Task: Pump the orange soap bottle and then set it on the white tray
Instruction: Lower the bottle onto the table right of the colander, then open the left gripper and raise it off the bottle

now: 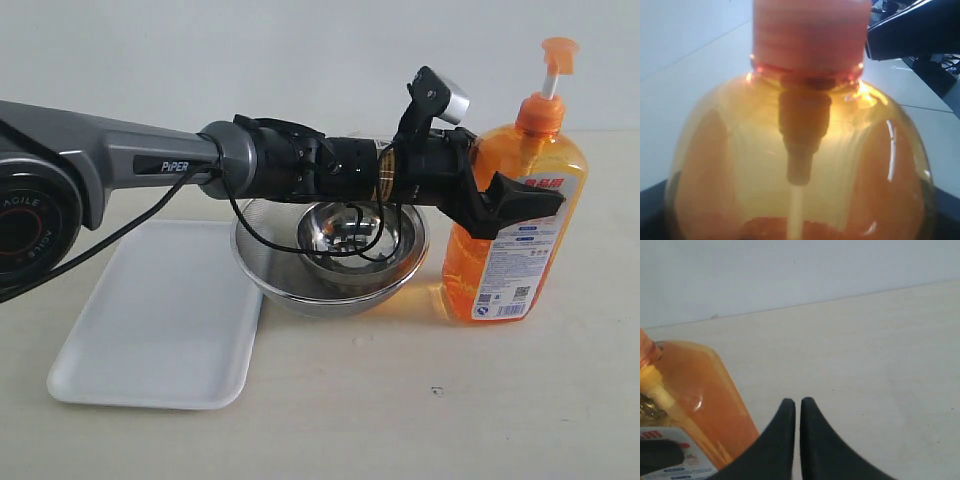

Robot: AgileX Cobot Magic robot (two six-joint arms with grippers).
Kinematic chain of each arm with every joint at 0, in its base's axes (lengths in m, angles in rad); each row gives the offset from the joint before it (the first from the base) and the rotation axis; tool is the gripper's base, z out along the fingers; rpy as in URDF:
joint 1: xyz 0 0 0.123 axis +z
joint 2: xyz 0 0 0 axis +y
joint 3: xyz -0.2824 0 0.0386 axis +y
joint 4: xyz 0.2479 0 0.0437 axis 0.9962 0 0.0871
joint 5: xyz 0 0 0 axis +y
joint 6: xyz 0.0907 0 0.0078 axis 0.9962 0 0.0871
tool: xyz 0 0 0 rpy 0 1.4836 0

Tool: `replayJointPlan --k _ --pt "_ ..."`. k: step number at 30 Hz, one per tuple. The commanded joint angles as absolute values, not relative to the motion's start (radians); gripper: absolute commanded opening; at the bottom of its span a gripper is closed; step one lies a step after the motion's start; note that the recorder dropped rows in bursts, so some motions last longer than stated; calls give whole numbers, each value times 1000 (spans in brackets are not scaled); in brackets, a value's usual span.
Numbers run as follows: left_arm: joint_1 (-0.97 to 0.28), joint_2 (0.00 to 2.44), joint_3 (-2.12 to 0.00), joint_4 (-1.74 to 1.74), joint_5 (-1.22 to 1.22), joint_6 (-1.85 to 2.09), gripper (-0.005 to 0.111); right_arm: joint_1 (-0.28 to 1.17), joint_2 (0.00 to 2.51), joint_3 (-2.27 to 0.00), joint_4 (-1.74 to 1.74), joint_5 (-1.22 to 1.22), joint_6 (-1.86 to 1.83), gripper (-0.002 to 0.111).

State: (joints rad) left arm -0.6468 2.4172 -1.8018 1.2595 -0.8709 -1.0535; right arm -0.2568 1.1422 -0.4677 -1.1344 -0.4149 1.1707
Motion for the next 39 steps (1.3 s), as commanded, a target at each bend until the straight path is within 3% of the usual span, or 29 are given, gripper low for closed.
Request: replayJointPlan --k 1,6,24,31,39 --pt "-653 2396 -1821 1189 -927 -1060 57 -259 1139 -466 -1161 -447 1172 0" --pt "-653 2396 -1821 1189 -921 -1069 75 -259 1139 -466 -1165 -459 1172 0" --pt "-647 2320 -1821 1360 -873 -1211 76 -259 1139 -466 -1188 -468 1172 0" --pt "-616 2286 -1821 1473 -863 -1384 86 -259 1139 -466 -1203 -500 1176 0" --pt "-552 2224 -1821 1619 -973 -1525 86 -259 1139 -466 -1211 -502 1179 0"
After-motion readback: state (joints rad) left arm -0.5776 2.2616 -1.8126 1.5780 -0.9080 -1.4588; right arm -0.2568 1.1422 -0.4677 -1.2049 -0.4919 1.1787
